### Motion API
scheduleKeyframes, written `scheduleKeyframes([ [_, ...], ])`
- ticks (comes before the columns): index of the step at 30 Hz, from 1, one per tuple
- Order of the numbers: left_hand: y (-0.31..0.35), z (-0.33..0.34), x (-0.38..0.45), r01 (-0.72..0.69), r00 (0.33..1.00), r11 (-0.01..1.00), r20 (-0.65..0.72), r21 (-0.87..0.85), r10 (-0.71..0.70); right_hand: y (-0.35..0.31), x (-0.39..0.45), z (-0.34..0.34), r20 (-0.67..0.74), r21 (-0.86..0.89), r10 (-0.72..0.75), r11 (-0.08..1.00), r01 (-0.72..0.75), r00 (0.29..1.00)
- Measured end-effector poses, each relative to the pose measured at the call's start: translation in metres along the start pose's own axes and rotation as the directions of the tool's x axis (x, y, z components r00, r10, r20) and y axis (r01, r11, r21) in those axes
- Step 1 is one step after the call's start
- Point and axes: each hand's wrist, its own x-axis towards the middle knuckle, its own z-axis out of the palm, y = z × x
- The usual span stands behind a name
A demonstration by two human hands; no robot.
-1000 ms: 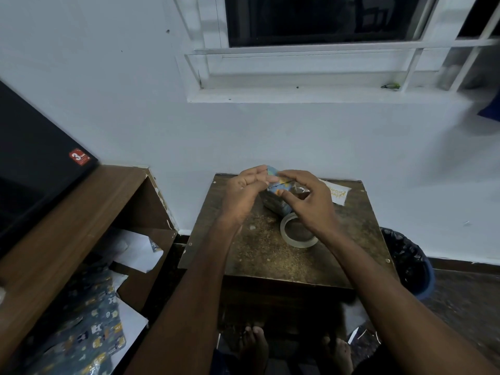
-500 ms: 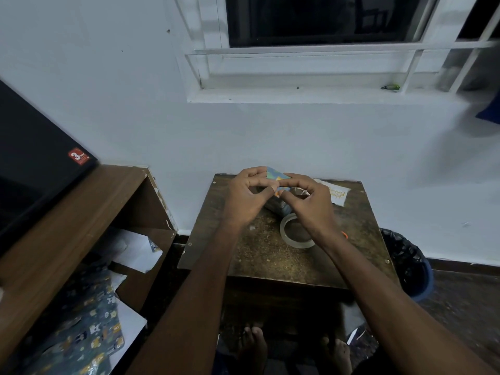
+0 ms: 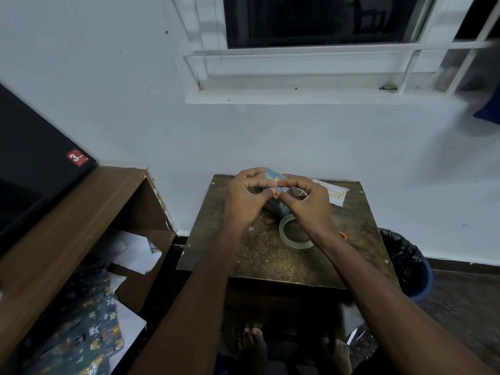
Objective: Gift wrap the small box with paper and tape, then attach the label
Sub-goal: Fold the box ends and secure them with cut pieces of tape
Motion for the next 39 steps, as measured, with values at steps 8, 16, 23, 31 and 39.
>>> scheduleKeyframes([
  [8,0.009,-0.003,0.002,0.207,0.978,0.943,0.076,-0.26,-0.193,-0.001,0.002,-0.003,0.011,-0.04,-0.015,0.999,0.016,1.0],
  [16,0.011,-0.004,0.003,0.253,0.967,0.901,0.101,-0.353,-0.232,-0.01,0.001,0.007,0.044,0.16,0.101,0.981,-0.106,0.994],
  [23,0.013,-0.006,0.001,0.25,0.968,0.904,0.097,-0.345,-0.231,-0.008,0.0,0.005,0.02,0.158,0.085,0.984,-0.087,0.996],
  [31,0.013,-0.007,0.002,0.262,0.965,0.907,0.103,-0.329,-0.242,-0.006,0.0,0.009,0.004,0.079,0.072,0.994,-0.072,0.997],
  [39,0.01,-0.006,0.001,0.19,0.98,0.94,-0.01,-0.285,-0.201,-0.009,-0.004,0.009,0.025,0.12,0.1,0.987,-0.103,0.995],
])
